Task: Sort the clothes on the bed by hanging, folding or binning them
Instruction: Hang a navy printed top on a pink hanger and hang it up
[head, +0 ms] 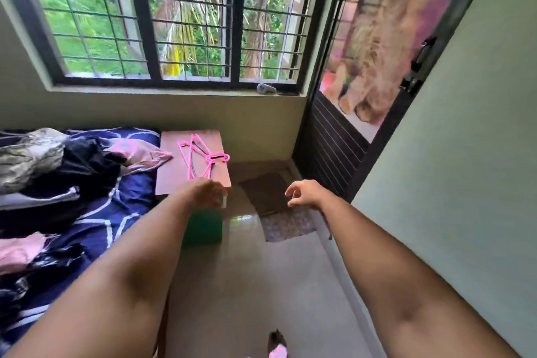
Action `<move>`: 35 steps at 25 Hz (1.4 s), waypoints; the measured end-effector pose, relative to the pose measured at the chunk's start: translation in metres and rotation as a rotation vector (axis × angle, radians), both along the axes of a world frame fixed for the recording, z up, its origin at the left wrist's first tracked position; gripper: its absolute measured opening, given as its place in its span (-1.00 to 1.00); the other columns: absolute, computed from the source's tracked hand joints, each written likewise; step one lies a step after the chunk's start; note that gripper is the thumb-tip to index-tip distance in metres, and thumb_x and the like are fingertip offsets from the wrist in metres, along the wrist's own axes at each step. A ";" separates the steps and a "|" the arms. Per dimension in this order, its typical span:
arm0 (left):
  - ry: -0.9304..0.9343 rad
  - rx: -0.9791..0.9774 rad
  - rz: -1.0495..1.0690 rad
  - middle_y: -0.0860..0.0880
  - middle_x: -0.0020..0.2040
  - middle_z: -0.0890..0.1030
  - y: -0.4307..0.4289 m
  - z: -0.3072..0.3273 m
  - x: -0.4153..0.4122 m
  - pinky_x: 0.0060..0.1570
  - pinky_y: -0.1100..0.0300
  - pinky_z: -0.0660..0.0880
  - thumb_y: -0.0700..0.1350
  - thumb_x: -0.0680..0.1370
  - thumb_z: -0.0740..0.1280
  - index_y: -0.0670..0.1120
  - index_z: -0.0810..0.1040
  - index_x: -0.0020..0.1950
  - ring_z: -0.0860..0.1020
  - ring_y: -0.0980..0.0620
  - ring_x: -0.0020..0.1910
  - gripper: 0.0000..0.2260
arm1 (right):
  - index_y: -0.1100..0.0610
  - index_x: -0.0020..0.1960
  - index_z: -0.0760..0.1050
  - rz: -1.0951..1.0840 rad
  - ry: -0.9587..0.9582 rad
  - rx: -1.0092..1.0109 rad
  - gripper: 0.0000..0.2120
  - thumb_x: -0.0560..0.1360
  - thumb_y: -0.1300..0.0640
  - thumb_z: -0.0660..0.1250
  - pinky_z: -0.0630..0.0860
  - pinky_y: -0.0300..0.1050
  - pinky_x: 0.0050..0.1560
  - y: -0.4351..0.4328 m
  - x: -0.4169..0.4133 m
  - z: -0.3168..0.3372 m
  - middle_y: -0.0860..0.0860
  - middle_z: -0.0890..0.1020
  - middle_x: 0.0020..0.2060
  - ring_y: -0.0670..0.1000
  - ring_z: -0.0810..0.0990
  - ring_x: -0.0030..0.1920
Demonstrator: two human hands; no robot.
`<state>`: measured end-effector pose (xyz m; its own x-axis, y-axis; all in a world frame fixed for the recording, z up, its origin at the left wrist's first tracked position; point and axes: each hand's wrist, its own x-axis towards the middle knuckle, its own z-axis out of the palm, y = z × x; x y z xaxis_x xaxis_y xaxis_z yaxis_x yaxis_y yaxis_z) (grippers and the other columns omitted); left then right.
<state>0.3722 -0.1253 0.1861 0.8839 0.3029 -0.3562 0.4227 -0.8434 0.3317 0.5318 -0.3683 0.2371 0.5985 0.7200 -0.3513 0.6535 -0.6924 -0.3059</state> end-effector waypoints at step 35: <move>-0.064 -0.187 1.795 0.06 -0.03 0.65 0.085 -0.124 -0.378 0.04 0.19 0.51 0.05 0.39 0.47 0.12 0.58 0.18 0.60 0.03 -0.02 -0.64 | 0.10 0.16 0.59 1.536 -0.081 -0.182 -0.73 0.47 0.17 0.30 0.47 -0.16 0.09 0.507 -0.299 -0.120 0.10 0.63 0.09 0.11 0.59 0.12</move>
